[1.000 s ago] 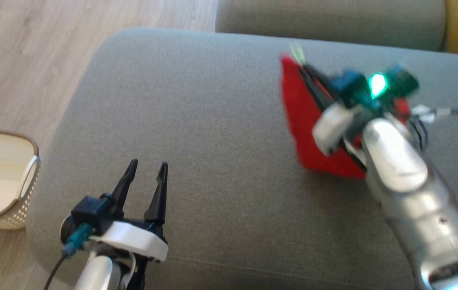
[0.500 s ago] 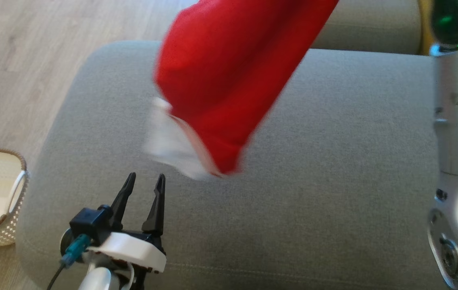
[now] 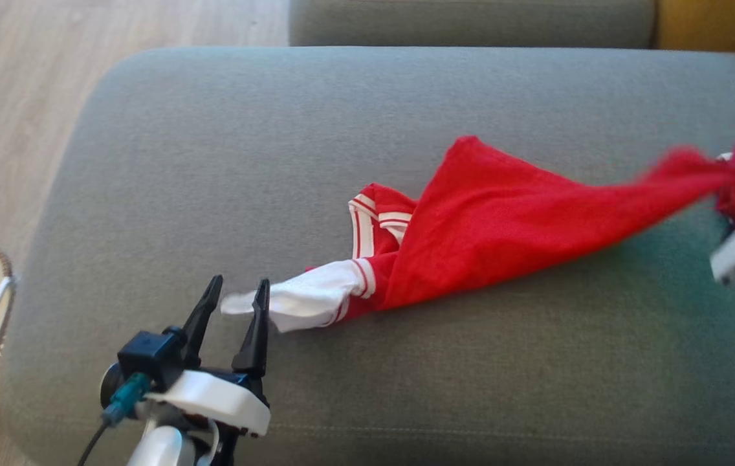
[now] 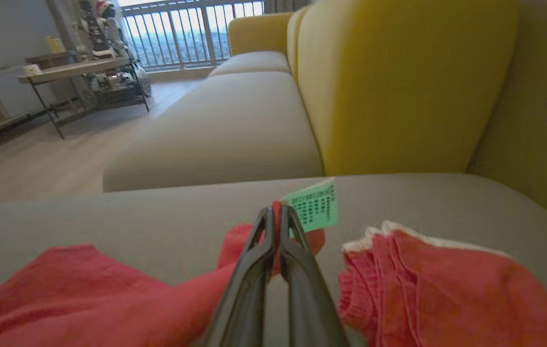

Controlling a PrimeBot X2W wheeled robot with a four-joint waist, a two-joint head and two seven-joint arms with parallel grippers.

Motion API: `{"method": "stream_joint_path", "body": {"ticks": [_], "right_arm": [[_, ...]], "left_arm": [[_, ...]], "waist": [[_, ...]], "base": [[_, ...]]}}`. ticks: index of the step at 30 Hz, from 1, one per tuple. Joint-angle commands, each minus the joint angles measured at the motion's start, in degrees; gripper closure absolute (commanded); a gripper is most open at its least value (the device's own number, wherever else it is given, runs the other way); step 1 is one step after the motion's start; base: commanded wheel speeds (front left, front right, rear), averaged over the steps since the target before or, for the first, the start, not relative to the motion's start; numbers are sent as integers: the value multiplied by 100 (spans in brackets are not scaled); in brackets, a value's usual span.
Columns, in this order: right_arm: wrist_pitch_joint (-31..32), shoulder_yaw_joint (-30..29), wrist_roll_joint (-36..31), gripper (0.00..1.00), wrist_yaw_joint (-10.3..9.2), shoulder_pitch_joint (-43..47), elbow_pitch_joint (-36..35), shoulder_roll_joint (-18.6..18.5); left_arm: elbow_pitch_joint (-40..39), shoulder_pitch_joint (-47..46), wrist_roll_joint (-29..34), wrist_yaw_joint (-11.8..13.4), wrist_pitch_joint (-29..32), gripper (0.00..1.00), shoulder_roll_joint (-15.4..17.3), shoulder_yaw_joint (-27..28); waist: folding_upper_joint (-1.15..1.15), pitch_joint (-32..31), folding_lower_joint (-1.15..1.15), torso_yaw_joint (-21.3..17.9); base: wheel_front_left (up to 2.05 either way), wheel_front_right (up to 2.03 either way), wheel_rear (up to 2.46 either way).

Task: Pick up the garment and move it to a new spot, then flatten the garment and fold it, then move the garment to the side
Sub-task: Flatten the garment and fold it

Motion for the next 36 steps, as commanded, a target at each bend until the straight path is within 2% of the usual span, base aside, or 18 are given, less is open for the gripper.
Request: {"method": "stream_joint_path", "body": {"ticks": [1,4,6,14,20,28,36], "right_arm": [[-4,-209,-101,0,-2,-41,-25,-24],[-28,-372,-255,0,-2,72,-33,176],[-67,-257,-410,0,-2,63,-376,381],[-102,751,-308,0,-2,384,-2198,831],[-104,1216,-245,0,-2,1136,-3044,985],[-104,1255,-218,0,-2,2326,-3470,1313],[6,1212,-407,0,-2,2182,-3339,1378]], "left_arm": [[-156,-321,46,17,-34,0,8,218],[-125,-349,56,24,-34,0,8,301],[-91,-390,83,18,-34,0,8,365],[-233,-436,-6,30,-34,0,8,402],[-317,-331,-26,72,-34,0,8,357],[-370,-35,-97,213,-34,0,8,228],[-338,-104,-33,211,-34,0,8,41]], "waist": [[0,79,0,-130],[0,91,0,-274],[0,72,0,-407],[0,-128,0,-620],[0,-254,0,-681],[0,-428,0,-729],[0,-237,0,-502]], "base": [[0,0,0],[0,0,0],[0,0,0],[0,0,0],[0,0,0],[0,0,0],[0,0,0]]}}
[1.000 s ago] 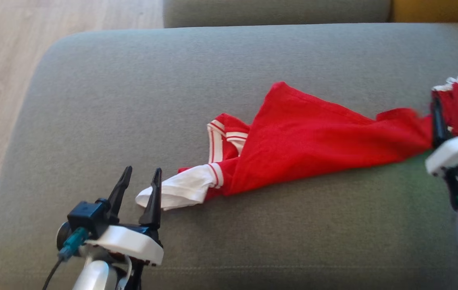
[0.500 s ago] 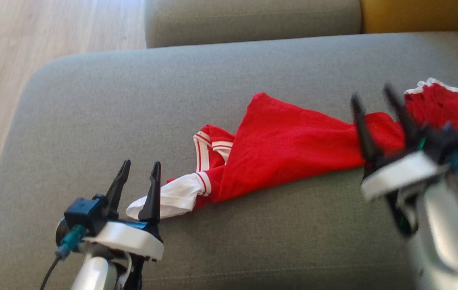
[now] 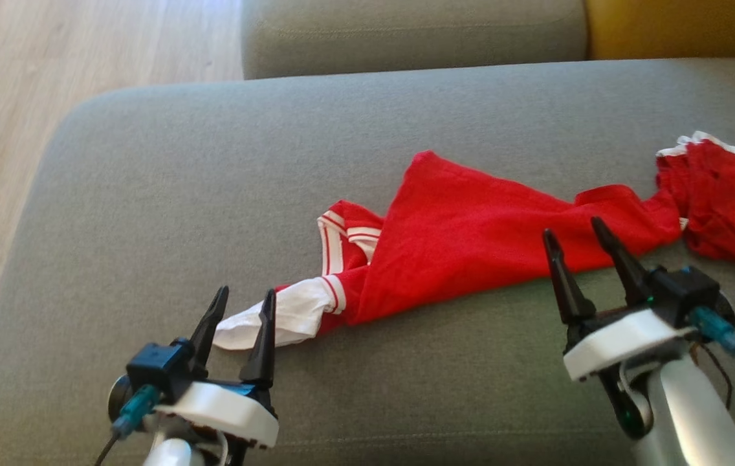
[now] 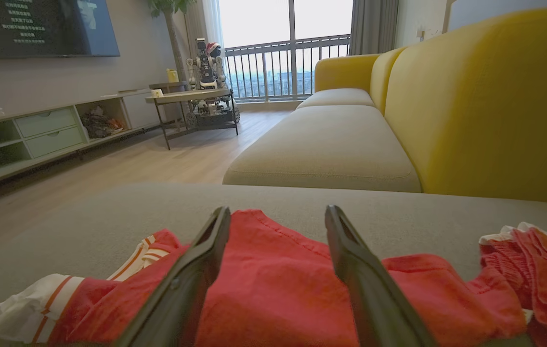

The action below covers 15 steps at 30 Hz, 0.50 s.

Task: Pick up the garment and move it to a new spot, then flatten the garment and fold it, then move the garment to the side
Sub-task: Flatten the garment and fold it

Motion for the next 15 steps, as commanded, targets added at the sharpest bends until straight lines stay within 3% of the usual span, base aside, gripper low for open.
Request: {"method": "stream_joint_path", "body": {"ticks": [1,8,15], "right_arm": [[51,97,-55,0,-2,-436,-131,46],[704,121,-184,0,-2,-1490,599,-8],[1406,25,-105,0,-2,-2712,2041,-196]], "left_arm": [[-162,-322,23,13,-34,0,9,136],[-94,-539,-63,24,-34,0,9,-168],[-62,-783,-208,84,-34,0,9,-472]], "waist": [[0,110,0,115],[0,514,0,633],[0,877,0,1220]], "base": [[0,0,0],[0,0,0],[0,0,0]]}}
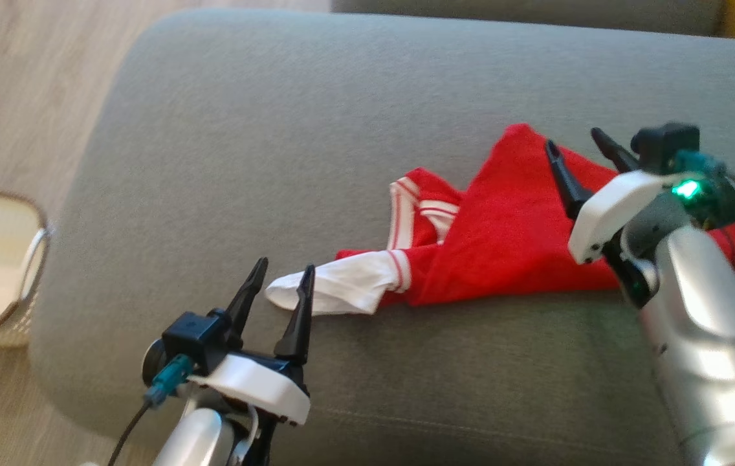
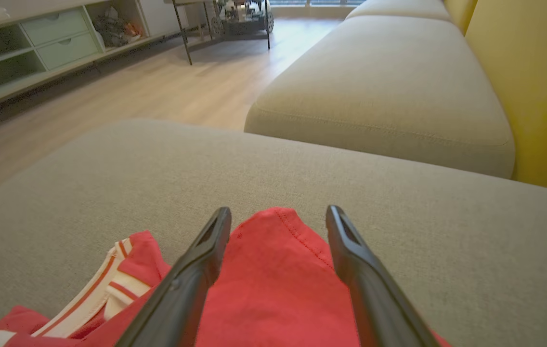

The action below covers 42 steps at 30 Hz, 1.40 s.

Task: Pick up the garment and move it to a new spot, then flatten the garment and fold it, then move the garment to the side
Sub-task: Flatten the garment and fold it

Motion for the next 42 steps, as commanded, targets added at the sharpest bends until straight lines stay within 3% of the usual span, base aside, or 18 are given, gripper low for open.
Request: {"method": "stream_joint_path", "body": {"ticks": [1,8,28,29,30,37,42], "right_arm": [[116,82,-48,0,-2,-357,91,-78],[95,-41,-337,0,-2,-1155,1356,-331],[206,-355,-979,0,-2,-2291,3225,-737],[251,-374,-983,40,-2,-2303,3276,-743],[266,-376,-998,100,-2,-2313,3309,-743],[-108,-499,-932,100,-2,-2309,3387,-591],[-837,-532,-744,100,-2,-2310,3287,-336]], "left_arm": [[-170,-269,-54,39,-34,0,10,116],[-165,-361,-203,144,-34,0,10,-64],[-300,-547,-138,-40,-34,0,10,-239],[-296,-544,-137,-39,-34,0,10,-239],[-291,-542,-136,-38,-34,0,10,-234],[-221,-502,-83,7,-34,0,10,-43],[-196,-458,-25,1,-34,0,10,151]], "waist": [[0,236,-1,322],[0,428,-1,750],[0,827,-1,1226],[0,832,-1,1231],[0,835,-1,1232],[0,668,-1,1006],[0,398,-1,586]], "base": [[0,0,0],[0,0,0],[0,0,0],[0,0,0],[0,0,0],[0,0,0],[0,0,0]]}}
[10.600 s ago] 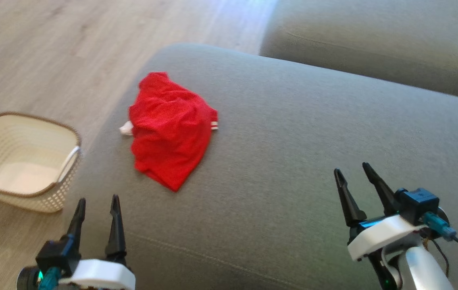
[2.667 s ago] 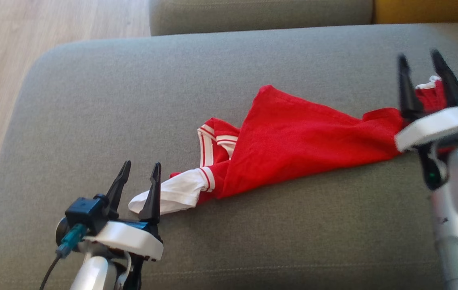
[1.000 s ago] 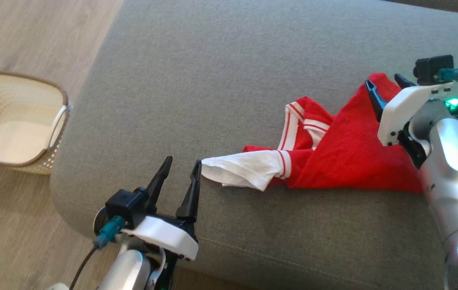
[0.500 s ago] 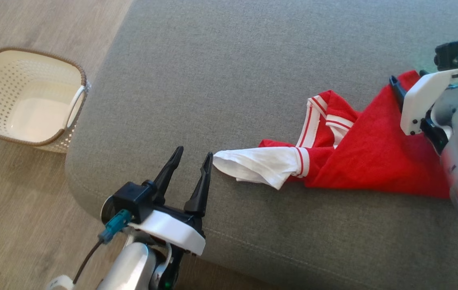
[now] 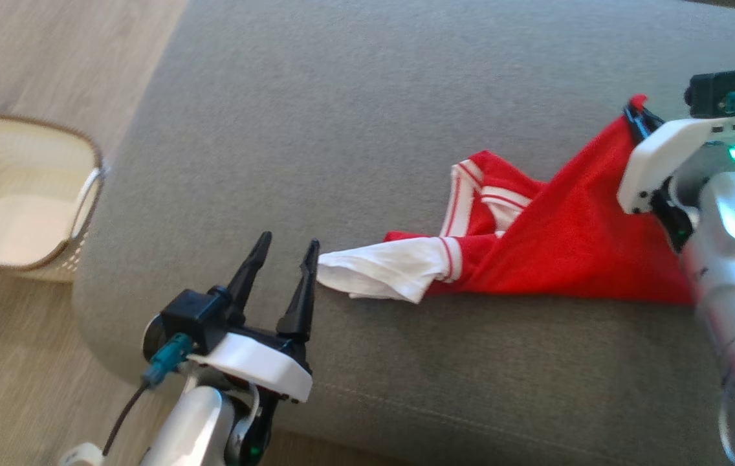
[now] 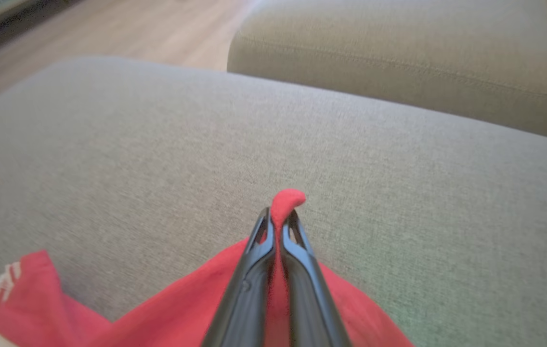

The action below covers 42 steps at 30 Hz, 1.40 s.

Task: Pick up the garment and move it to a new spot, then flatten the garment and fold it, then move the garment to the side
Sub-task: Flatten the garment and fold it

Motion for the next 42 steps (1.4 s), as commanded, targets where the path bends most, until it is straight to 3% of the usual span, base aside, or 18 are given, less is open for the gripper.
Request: {"method": "stream_joint_path", "body": {"ticks": [1,11,19,24,28,35,42], "right_arm": [[-204,92,120,100,-2,-174,-221,166],[-694,364,1459,100,-2,486,-1158,542],[-517,991,2622,100,-2,2285,-3035,595],[136,842,2965,100,-2,3624,-4530,512],[886,485,2780,100,-2,4650,-5562,449],[2052,-872,2177,100,-2,5640,-7021,628],[2529,-1000,2151,100,-2,5809,-7466,693]], "left_arm": [[-144,-105,48,9,-34,0,21,250],[119,215,123,55,-34,0,21,765],[391,532,268,-8,-34,0,21,1259],[548,598,323,-53,-34,0,21,1426],[776,571,418,-110,-34,0,47,1473],[915,530,476,-118,-34,0,43,1664],[1197,511,466,-240,-34,0,32,1471]], "waist": [[0,-196,0,-247],[0,-753,0,-1127],[0,-1179,0,-1758],[0,-1203,0,-2001],[0,-1236,0,-2116],[0,-1231,0,-2237],[0,-1209,0,-2194]], "base": [[0,0,0],[0,0,0],[0,0,0],[0,0,0],[0,0,0],[0,0,0],[0,0,0]]}}
